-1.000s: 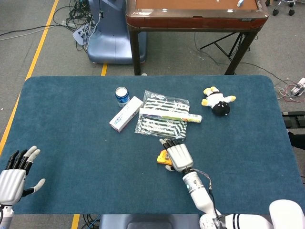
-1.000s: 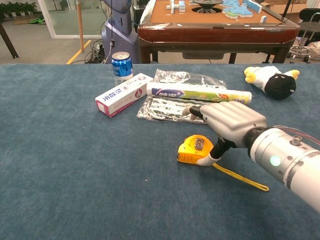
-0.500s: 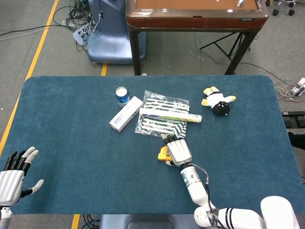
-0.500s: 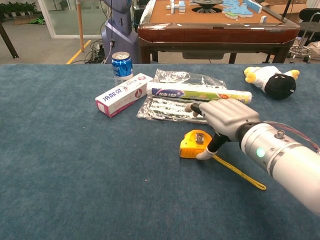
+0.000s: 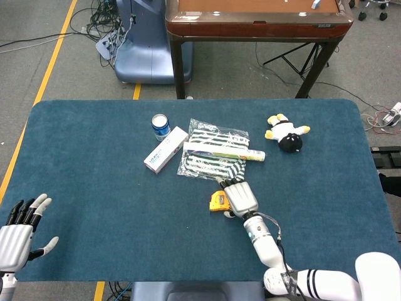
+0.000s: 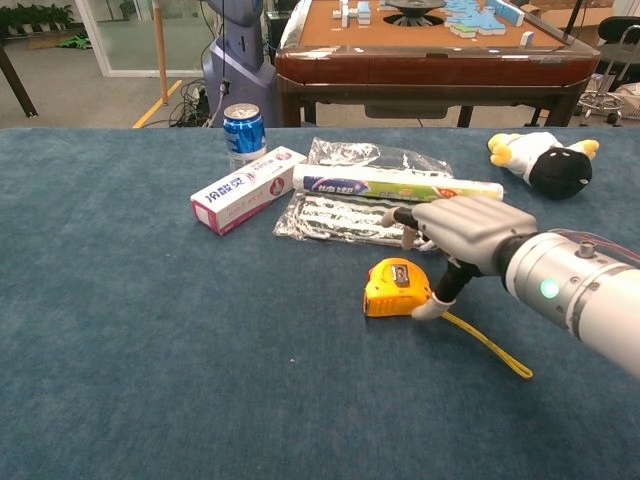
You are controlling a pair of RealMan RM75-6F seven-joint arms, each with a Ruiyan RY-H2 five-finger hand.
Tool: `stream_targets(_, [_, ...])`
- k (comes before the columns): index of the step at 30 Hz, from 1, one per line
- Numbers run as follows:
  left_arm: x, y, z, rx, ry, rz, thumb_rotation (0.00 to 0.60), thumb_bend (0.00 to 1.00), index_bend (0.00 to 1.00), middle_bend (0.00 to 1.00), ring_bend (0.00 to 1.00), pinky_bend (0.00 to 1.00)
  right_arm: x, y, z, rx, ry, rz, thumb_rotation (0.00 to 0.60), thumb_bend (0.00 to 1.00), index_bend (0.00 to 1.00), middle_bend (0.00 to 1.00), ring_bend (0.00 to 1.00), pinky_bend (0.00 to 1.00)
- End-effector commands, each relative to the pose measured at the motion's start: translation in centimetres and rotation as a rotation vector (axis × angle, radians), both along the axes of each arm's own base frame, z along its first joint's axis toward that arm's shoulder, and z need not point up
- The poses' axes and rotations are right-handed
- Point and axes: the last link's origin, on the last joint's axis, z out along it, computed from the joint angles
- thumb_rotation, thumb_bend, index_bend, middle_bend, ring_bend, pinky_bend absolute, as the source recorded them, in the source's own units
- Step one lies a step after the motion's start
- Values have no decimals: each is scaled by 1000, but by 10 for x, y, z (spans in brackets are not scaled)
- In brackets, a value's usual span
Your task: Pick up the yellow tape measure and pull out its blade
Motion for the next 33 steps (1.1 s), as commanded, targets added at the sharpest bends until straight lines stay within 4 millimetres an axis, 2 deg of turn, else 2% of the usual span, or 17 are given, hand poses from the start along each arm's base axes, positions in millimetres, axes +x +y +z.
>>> stream_targets(1, [0, 0, 0, 0, 0, 2, 600, 192, 111, 86, 74, 5, 0, 1, 0, 16, 0, 2, 600, 83, 123, 282, 247, 375])
stream_targets(6, [1, 0, -1, -3, 0, 1, 600, 193, 111, 86, 74, 5, -2, 1, -1, 26, 2, 3, 600, 167, 155, 291, 248, 376])
stream_targets(13, [3, 2, -2, -4, -1, -2, 600, 192, 111, 86, 74, 5, -4, -1, -2, 23, 7, 6, 600, 226, 210, 325, 247, 376])
stream_targets(33, [6, 1, -2, -6, -4, 1, 600, 193, 111, 86, 74, 5, 3, -5, -7, 49, -14, 30, 600, 267, 225, 312, 248, 375])
